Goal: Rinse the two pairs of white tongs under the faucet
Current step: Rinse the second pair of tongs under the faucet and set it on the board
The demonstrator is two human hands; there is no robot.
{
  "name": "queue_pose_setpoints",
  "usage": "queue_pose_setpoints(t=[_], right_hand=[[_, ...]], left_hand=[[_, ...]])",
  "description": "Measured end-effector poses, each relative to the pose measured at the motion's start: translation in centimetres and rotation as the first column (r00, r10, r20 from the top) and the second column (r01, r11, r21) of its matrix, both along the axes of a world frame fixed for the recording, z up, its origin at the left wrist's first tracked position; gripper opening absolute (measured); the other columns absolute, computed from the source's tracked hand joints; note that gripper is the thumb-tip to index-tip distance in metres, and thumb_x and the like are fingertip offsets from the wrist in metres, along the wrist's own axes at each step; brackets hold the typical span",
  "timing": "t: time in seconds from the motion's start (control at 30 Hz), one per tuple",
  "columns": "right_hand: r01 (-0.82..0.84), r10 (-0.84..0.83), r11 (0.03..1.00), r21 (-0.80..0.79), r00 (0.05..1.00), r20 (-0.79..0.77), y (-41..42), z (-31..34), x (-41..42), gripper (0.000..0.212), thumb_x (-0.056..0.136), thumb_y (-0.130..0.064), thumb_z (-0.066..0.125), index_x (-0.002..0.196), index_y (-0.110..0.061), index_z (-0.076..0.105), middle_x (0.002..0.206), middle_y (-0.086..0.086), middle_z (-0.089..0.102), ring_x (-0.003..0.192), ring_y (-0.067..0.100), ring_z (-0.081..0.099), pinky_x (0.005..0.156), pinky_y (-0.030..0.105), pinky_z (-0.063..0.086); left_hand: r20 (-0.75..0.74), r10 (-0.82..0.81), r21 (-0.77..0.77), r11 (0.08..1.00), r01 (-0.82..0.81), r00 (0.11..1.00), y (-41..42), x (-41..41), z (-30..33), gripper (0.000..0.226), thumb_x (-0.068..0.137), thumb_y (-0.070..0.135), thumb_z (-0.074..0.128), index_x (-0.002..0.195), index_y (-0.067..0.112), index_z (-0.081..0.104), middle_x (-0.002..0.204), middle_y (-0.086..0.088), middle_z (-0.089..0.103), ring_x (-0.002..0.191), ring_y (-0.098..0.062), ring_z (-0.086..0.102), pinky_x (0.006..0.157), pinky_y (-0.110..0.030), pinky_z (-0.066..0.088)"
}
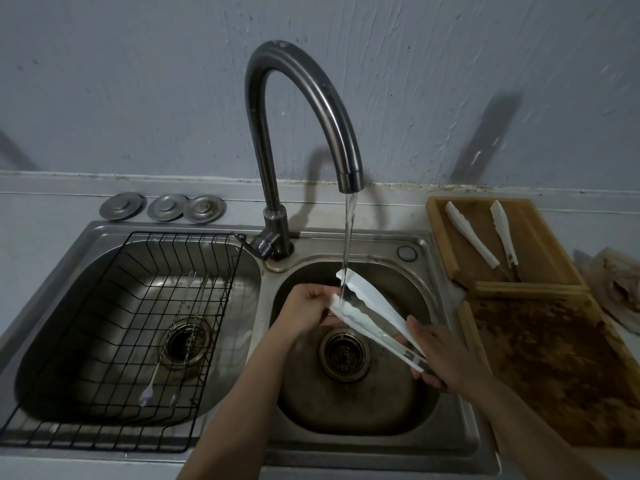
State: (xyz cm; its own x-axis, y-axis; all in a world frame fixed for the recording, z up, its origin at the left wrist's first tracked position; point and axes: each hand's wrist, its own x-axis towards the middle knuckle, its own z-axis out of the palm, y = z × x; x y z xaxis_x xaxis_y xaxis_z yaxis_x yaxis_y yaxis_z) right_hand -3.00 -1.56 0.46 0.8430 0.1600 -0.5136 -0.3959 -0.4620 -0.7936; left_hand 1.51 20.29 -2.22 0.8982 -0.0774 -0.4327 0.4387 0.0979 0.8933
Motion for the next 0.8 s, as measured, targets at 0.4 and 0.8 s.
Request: queue_pose_setpoints(t=[0.4, 0.8], right_hand=[[0.063, 0.007, 0.977, 0.203, 0.945, -0.327, 2.8, 0.9, 1.6, 0.051, 0.093, -0.052, 0.035, 0.071, -0.011, 0.054, 0.044, -0.001, 0.043, 0.028, 0.007, 0.023, 0.029, 0.013, 0.016], [0.091, 0.007, 0.962, 0.259, 0.935, -0.354, 4.0, 0.8, 2.0, 0.051, 0.094, -0.051, 0.032, 0.075, -0.011, 0.057, 0.047, 0.000, 0.044, 0.029, 0.007, 0.023, 0.028, 0.013, 0.017]], left_hand=[[-0.082, 0.240, -0.516, 0.820, -0.248, 0.967, -1.4, -0.3, 0.4, 0.034, 0.090, -0.007, 0.048, 0.123, -0.001, 0.052, 0.104, -0.015, 0.067, 0.093, -0.021, 0.069, 0.072, -0.030, 0.061], [0.063, 0.369, -0.321, 0.887, -0.332, 0.927, -1.4, 0.6, 0.6, 0.055, 0.075, -0.004, 0.072, 0.125, 0.001, 0.050, 0.093, -0.012, 0.071, 0.075, -0.017, 0.071, 0.064, -0.028, 0.059]])
